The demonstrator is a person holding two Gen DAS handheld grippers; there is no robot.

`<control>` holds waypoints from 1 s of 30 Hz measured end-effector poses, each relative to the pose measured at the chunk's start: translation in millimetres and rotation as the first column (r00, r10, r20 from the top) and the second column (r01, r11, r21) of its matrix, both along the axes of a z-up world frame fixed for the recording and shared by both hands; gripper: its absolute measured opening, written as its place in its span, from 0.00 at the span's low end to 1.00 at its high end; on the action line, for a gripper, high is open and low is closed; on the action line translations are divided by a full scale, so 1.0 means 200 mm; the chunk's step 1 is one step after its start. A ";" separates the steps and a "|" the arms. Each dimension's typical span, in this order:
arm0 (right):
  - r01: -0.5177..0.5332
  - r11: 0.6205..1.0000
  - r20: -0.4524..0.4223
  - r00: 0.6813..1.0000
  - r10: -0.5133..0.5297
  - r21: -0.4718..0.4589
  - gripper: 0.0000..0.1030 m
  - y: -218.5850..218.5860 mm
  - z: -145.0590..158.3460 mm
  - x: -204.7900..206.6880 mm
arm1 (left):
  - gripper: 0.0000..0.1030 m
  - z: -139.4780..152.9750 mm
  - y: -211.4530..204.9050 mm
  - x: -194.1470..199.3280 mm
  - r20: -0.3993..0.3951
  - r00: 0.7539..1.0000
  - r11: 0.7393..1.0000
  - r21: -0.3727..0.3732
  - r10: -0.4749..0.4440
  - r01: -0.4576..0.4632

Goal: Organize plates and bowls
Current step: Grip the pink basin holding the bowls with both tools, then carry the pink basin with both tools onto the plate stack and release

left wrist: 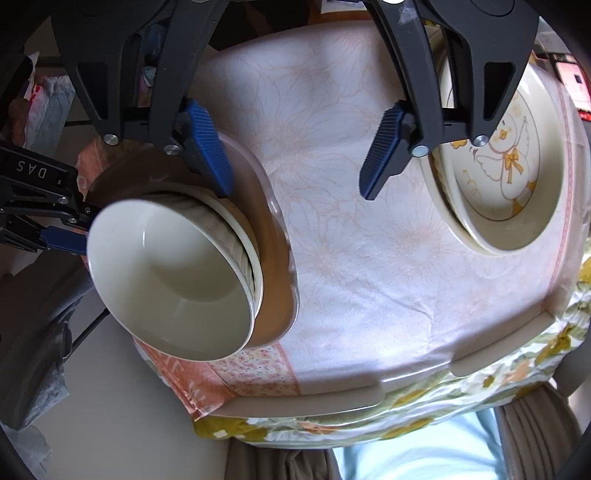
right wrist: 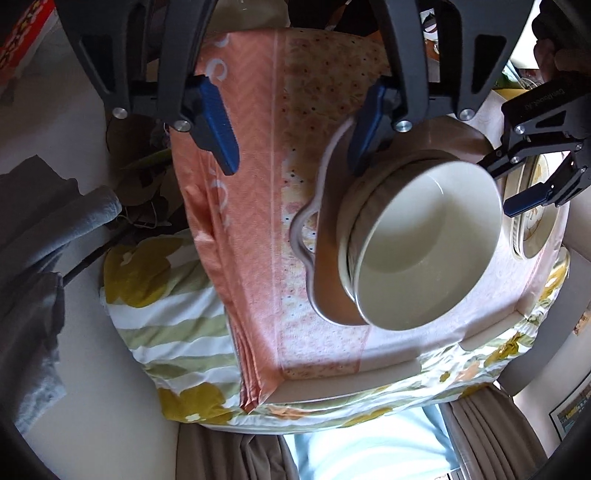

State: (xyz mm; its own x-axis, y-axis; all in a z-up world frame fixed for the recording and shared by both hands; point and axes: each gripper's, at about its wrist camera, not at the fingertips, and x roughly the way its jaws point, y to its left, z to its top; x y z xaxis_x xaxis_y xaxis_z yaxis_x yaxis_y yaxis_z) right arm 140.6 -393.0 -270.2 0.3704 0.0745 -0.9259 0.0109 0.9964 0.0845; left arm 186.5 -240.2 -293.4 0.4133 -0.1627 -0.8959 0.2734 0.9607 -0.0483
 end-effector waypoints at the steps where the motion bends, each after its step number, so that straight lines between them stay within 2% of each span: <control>1: -0.008 1.000 -0.004 1.000 0.008 -0.004 0.49 0.01 -0.01 0.01 | 0.60 -0.01 -0.01 0.01 -0.002 1.000 1.000 0.007 0.001 -0.001; 4: -0.031 1.000 -0.014 0.999 0.031 0.008 0.36 0.04 -0.04 0.05 | 0.47 -0.03 -0.02 0.05 0.003 1.000 1.000 0.012 0.010 -0.010; 6: -0.039 0.999 -0.012 0.999 0.039 0.001 0.32 0.05 -0.06 0.06 | 0.40 -0.05 -0.03 0.06 0.009 1.000 1.000 0.012 0.009 -0.009; 8: -0.056 0.998 -0.020 0.998 0.056 0.010 0.26 0.07 -0.08 0.08 | 0.31 -0.08 -0.05 0.08 -0.006 1.000 1.000 0.004 -0.006 0.006; 10: -0.070 0.997 -0.031 0.997 0.071 0.030 0.20 0.08 -0.11 0.09 | 0.18 -0.10 -0.09 0.09 -0.013 1.000 1.000 0.005 -0.024 0.025; 13: -0.087 0.995 -0.017 0.996 0.087 0.045 0.11 0.09 -0.12 0.09 | 0.07 -0.11 -0.12 0.08 -0.011 0.999 0.999 -0.001 -0.045 0.045; 17: -0.106 0.993 0.016 0.994 0.105 0.059 0.08 0.10 -0.12 0.08 | 0.07 -0.11 -0.12 0.08 0.000 0.999 0.999 -0.013 -0.040 0.040; 24: -0.119 0.992 0.075 0.990 0.116 0.042 0.08 0.11 -0.11 0.07 | 0.06 -0.10 -0.11 0.08 0.011 1.000 0.999 -0.026 -0.020 0.020; 30: -0.153 0.988 0.116 0.982 0.150 0.018 0.08 0.13 -0.03 0.08 | 0.06 0.01 -0.08 0.07 0.053 0.998 0.999 -0.039 0.017 -0.015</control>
State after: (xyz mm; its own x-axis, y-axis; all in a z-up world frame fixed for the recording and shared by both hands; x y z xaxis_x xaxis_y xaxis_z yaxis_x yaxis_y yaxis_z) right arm 157.0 -367.7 -275.8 0.4561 0.1622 -0.8750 -0.1514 0.9831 0.1033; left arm 200.4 -255.7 -291.8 0.4634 -0.1897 -0.8656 0.2612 0.9627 -0.0711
